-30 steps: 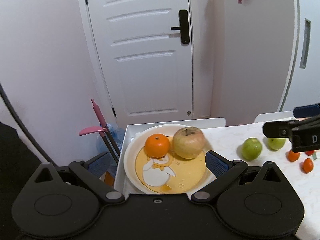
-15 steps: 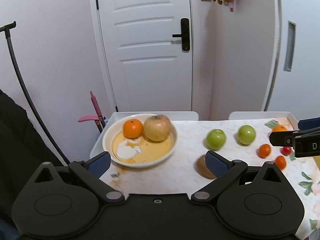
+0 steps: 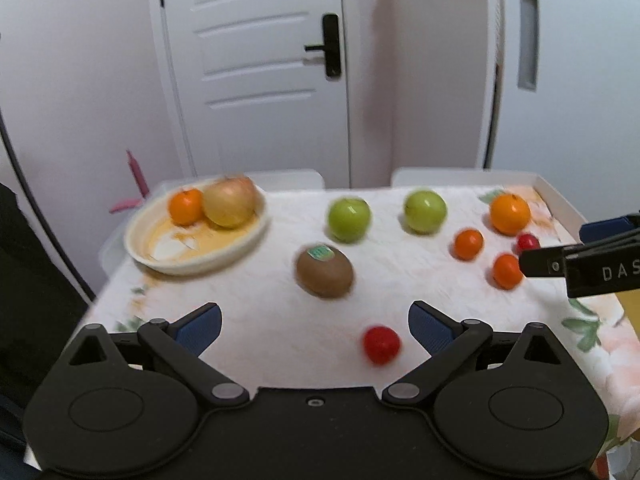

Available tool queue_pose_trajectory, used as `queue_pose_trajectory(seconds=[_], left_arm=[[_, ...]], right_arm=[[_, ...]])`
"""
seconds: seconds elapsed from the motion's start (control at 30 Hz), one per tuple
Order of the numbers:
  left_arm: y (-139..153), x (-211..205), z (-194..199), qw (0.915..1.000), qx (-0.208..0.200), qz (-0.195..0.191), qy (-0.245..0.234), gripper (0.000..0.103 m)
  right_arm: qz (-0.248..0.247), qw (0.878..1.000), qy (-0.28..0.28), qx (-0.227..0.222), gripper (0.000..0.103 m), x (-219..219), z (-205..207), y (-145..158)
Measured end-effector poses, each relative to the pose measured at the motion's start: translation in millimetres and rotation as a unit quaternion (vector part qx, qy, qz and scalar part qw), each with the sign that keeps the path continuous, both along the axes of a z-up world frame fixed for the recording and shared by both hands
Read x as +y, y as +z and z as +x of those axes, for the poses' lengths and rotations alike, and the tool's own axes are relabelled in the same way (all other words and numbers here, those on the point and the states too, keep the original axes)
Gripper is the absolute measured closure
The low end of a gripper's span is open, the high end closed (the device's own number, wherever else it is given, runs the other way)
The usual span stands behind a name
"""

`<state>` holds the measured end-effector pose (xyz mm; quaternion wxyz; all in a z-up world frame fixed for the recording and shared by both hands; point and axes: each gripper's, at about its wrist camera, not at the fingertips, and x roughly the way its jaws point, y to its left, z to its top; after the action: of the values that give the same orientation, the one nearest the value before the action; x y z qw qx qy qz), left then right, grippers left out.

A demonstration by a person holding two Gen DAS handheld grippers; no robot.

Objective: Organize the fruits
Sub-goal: 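Grasp the small red fruit with the left tool while the right tool grasps a tangerine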

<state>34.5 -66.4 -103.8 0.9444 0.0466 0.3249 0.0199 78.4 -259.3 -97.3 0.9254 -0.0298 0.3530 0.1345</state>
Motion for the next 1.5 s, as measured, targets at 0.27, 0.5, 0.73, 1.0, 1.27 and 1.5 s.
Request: queue_pose_trajectory(seconds=[0.27, 0.5, 0.73, 1.0, 1.27, 1.5], left_arm=[[-51.0, -25.0, 17.0, 0.9996, 0.028, -0.003, -0.001, 0.026], [-68.7, -30.1, 29.2, 0.9991, 0.041, -0.006, 0.009, 0.044], [-68.2, -37.0, 32.9, 0.9993, 0.038, -0.004, -0.002, 0.068], [-67.1, -35.0, 36.2, 0.9990, 0.043, -0.011, 0.001, 0.068], [-66.7, -32.4, 39.4, 0.9989, 0.046, -0.011, 0.001, 0.068], [-64.9, -28.2, 41.5, 0.9988, 0.047, -0.012, 0.001, 0.068]], right_arm=[[0.000, 1.000, -0.003, 0.004, 0.000, -14.6, 10.6, -34.6], [0.005, 1.000, -0.001, 0.011, 0.002, -18.8, 22.6, -51.0], [0.005, 1.000, 0.001, 0.018, 0.010, -19.3, 34.1, -59.4], [0.004, 1.000, -0.001, 0.026, 0.024, -16.6, 47.2, -67.2], [0.003, 1.000, -0.006, 0.027, 0.031, -15.4, 54.4, -69.8], [0.002, 1.000, 0.001, 0.024, 0.050, -12.8, 60.7, -67.2]])
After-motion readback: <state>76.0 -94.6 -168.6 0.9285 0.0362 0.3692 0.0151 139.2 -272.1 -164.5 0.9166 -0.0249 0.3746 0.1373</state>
